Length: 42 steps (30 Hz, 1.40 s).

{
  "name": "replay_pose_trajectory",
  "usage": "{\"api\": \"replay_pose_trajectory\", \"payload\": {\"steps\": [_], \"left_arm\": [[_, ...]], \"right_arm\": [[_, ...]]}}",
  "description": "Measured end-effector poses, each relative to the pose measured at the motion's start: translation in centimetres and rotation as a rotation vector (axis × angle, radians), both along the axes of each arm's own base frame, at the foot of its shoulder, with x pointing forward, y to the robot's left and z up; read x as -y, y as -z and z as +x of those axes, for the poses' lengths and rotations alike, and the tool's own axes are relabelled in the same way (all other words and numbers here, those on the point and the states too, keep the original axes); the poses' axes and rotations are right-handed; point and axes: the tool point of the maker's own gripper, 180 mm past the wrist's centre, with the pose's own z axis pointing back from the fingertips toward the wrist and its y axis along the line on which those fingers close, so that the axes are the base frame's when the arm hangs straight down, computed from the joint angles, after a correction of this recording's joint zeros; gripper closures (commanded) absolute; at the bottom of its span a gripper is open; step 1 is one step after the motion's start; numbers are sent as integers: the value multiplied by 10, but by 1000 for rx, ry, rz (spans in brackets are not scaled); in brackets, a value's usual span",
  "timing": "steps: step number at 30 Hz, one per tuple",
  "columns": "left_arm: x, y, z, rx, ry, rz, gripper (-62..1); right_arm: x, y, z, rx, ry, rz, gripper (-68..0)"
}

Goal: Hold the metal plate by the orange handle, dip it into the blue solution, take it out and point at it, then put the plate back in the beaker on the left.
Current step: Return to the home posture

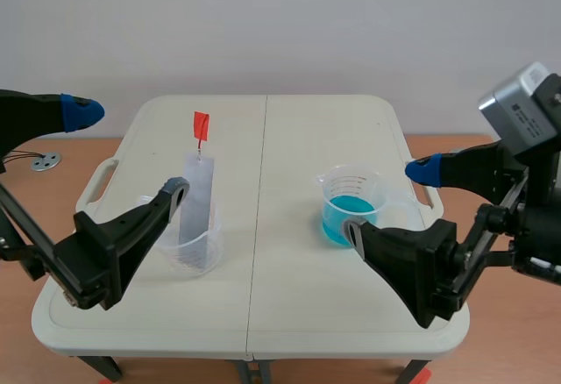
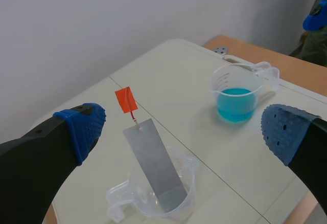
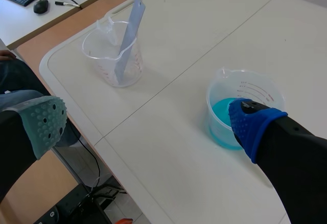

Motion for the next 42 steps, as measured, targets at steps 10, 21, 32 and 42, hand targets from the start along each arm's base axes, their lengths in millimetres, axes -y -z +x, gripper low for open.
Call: {"api": "replay_pose_trajectory", "payload": {"steps": [10, 21, 32, 42], "left_arm": [[0, 0, 0, 1, 1, 4, -623], [0, 1, 0, -1, 0, 5, -623], [-13, 1, 9, 14, -83, 26, -623], [-13, 1, 9, 13, -84, 26, -623]], "right_arm": [[0, 0, 0, 0, 0, 0, -665], [1, 4, -1, -15, -2, -17, -665], [2, 10, -3, -37, -6, -46, -665], [2, 10, -2, -35, -6, -46, -665]]}}
